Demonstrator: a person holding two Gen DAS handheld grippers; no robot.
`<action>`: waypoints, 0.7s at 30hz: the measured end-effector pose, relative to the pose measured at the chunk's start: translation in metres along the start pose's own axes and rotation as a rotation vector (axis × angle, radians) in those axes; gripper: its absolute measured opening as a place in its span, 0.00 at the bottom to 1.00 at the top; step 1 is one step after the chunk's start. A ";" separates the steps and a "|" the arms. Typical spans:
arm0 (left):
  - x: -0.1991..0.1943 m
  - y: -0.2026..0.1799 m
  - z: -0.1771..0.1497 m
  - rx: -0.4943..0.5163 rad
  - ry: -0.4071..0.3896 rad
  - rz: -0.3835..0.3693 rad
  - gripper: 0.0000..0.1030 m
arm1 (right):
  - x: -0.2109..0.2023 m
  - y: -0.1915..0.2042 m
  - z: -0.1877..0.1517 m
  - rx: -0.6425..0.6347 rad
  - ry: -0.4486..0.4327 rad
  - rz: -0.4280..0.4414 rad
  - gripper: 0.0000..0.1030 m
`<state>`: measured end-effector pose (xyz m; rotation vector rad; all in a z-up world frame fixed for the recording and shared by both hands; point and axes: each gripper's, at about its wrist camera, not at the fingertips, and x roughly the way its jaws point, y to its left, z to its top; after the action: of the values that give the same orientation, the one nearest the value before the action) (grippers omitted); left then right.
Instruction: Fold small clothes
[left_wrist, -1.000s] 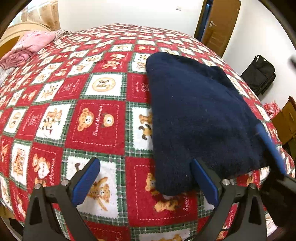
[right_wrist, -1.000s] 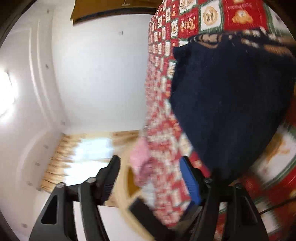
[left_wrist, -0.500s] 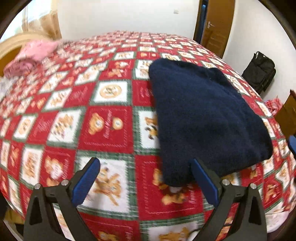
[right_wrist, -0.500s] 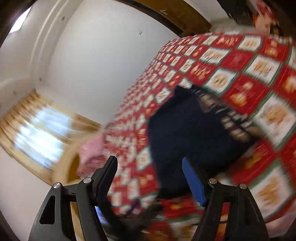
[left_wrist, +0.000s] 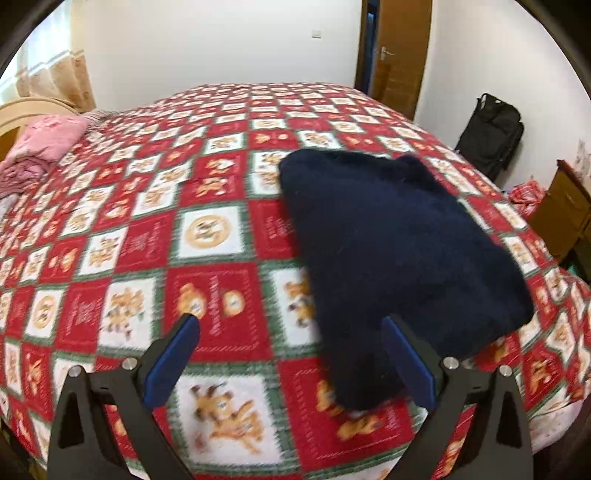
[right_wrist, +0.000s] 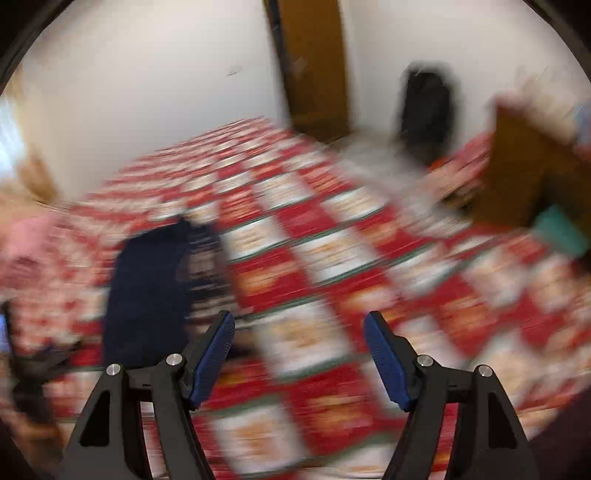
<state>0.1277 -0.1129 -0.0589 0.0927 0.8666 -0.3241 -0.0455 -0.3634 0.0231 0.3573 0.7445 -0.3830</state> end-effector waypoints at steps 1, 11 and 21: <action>0.003 -0.003 0.004 0.001 0.007 -0.010 0.98 | 0.014 0.008 -0.001 0.004 0.025 0.048 0.71; 0.038 -0.024 0.029 0.050 0.067 0.029 0.98 | 0.105 0.060 0.028 -0.057 0.095 0.173 0.71; 0.072 -0.031 0.046 -0.013 0.121 -0.044 0.98 | 0.186 0.042 0.022 0.068 0.240 0.279 0.74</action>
<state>0.1947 -0.1688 -0.0821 0.0823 0.9916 -0.3565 0.1117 -0.3750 -0.0861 0.5711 0.9031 -0.1022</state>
